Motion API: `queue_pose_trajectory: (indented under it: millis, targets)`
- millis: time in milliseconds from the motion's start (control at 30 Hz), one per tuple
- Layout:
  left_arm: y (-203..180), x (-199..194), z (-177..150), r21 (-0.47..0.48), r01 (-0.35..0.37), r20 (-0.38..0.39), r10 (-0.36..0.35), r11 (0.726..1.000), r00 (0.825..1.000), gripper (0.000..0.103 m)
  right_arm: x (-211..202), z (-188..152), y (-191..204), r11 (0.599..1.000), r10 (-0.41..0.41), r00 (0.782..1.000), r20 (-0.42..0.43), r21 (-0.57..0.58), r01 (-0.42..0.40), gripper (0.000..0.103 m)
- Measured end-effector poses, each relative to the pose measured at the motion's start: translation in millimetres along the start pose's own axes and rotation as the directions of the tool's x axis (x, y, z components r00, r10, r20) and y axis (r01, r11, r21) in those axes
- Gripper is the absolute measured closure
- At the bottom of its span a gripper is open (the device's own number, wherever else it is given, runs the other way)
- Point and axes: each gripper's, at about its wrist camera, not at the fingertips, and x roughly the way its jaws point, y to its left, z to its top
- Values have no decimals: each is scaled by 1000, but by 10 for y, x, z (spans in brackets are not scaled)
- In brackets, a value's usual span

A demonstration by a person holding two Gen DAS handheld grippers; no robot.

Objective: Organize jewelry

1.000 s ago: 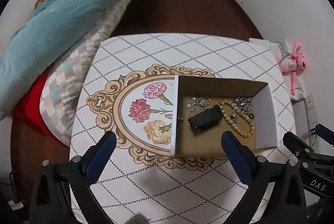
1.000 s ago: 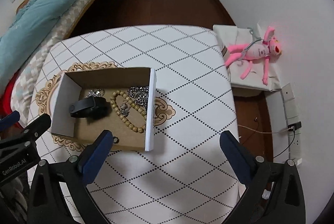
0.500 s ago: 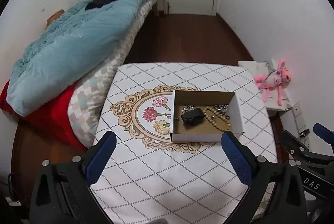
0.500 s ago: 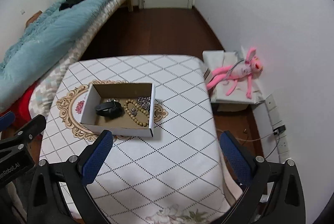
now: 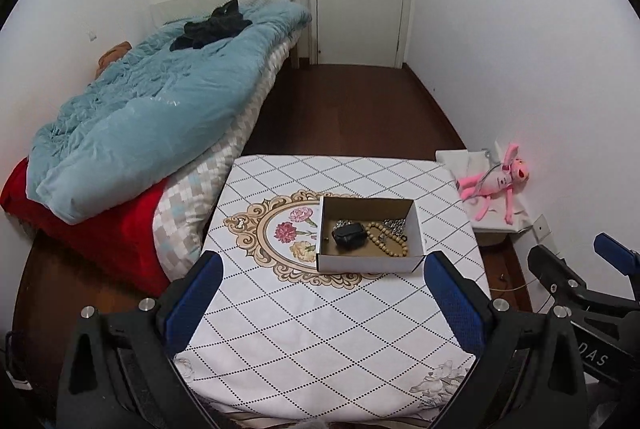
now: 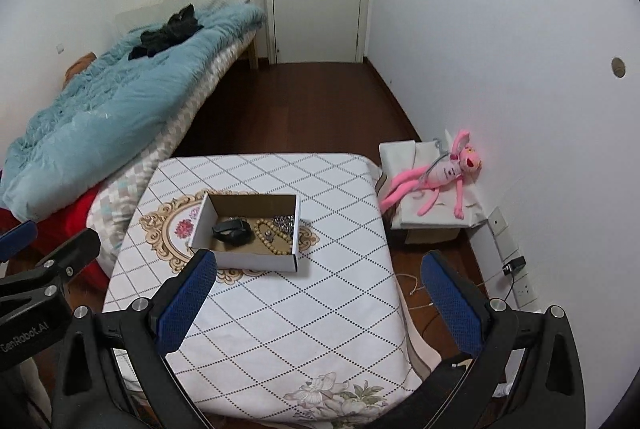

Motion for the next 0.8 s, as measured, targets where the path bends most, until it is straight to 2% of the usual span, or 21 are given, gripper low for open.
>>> queue_pose_trajectory:
  millis: [233, 467, 800]
  targets:
    - [22, -142, -6, -12, 3, 16, -3, 1000, 1000, 0, -190, 11, -4, 1000, 8, 1000, 15, 0, -8, 0]
    - [46, -78, 43, -27, 8, -4, -9, 1000, 1000, 0, -180, 63, -28, 1000, 6, 1000, 6, 7, -6, 0]
    - [22, 251, 215, -23, -23, -52, 21, 999, 998, 0, 241, 260, -28, 1000, 5, 999, -44, 4, -5, 0]
